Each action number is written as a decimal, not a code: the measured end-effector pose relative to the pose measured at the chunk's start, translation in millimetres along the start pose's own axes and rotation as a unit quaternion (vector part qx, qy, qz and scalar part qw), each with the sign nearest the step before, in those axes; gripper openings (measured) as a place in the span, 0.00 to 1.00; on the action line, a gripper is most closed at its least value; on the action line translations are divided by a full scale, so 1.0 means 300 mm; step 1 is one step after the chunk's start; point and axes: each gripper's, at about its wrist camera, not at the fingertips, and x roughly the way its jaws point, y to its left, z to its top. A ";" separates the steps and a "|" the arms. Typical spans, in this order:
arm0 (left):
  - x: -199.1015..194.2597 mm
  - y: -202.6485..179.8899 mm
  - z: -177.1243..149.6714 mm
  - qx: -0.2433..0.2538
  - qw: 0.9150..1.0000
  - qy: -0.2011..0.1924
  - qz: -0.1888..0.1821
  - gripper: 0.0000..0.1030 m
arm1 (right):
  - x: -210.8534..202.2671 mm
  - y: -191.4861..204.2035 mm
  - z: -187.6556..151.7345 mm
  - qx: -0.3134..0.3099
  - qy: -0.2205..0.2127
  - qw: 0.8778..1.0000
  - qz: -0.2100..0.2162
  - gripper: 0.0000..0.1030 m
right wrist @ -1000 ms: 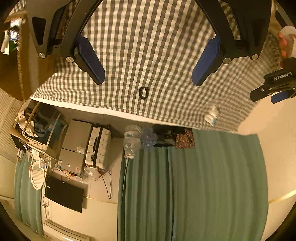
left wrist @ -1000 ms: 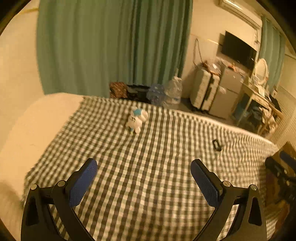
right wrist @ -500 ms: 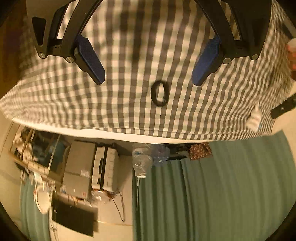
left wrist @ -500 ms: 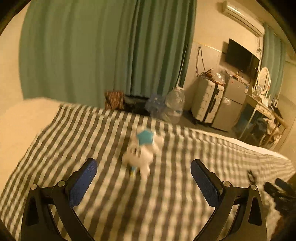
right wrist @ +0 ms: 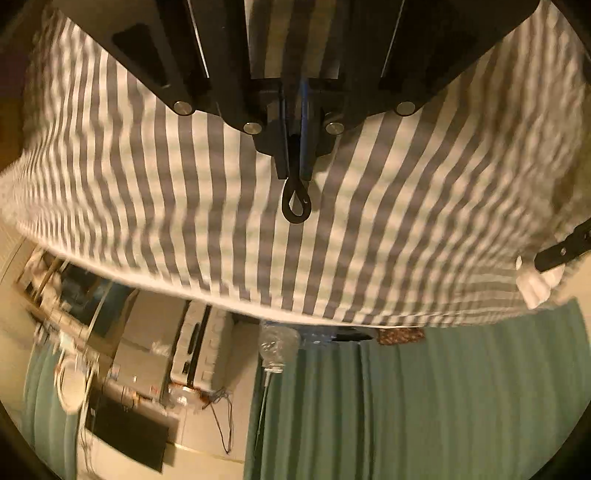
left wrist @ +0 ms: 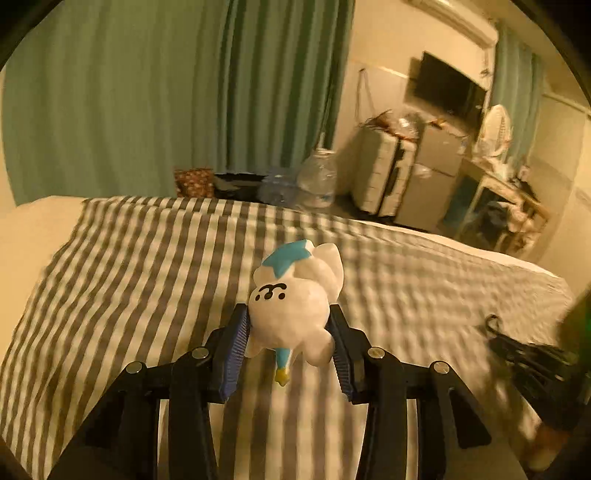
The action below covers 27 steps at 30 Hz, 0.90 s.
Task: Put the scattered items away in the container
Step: 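Grasp the white figurine with the left tool while the right tool grasps the black hair tie, then carry the figurine and hair tie into the cardboard box and release both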
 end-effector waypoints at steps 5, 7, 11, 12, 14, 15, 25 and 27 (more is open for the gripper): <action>-0.294 -0.075 -0.102 -0.016 1.000 -0.019 -0.013 0.42 | -0.155 -0.062 -0.089 0.000 0.017 0.999 0.028 0.05; -0.347 -0.142 -0.083 0.011 1.000 -0.009 -0.015 0.42 | -0.253 -0.104 -0.069 0.021 0.020 0.998 0.050 0.05; -0.496 -0.301 -0.022 -0.002 0.998 -0.021 -0.063 0.42 | -0.570 -0.209 0.073 0.001 -0.016 0.998 0.060 0.04; -0.515 -0.360 -0.017 0.002 0.997 -0.027 -0.072 0.42 | -0.644 -0.246 0.089 -0.002 -0.028 0.998 0.056 0.04; -0.592 -0.458 -0.013 0.010 0.995 -0.036 -0.096 0.42 | -0.801 -0.339 0.112 -0.005 -0.047 0.998 0.044 0.05; -0.624 -0.523 -0.006 0.015 0.992 -0.033 -0.120 0.42 | -0.865 -0.385 0.104 -0.008 -0.050 0.998 0.042 0.05; -0.703 -1.349 0.061 0.097 0.968 0.029 -0.230 0.42 | -1.181 -0.895 -0.033 0.128 -0.066 0.987 -0.069 0.05; -0.658 -1.484 0.020 0.110 0.965 0.046 -0.232 0.42 | -1.169 -0.974 -0.053 0.142 -0.075 0.983 -0.093 0.05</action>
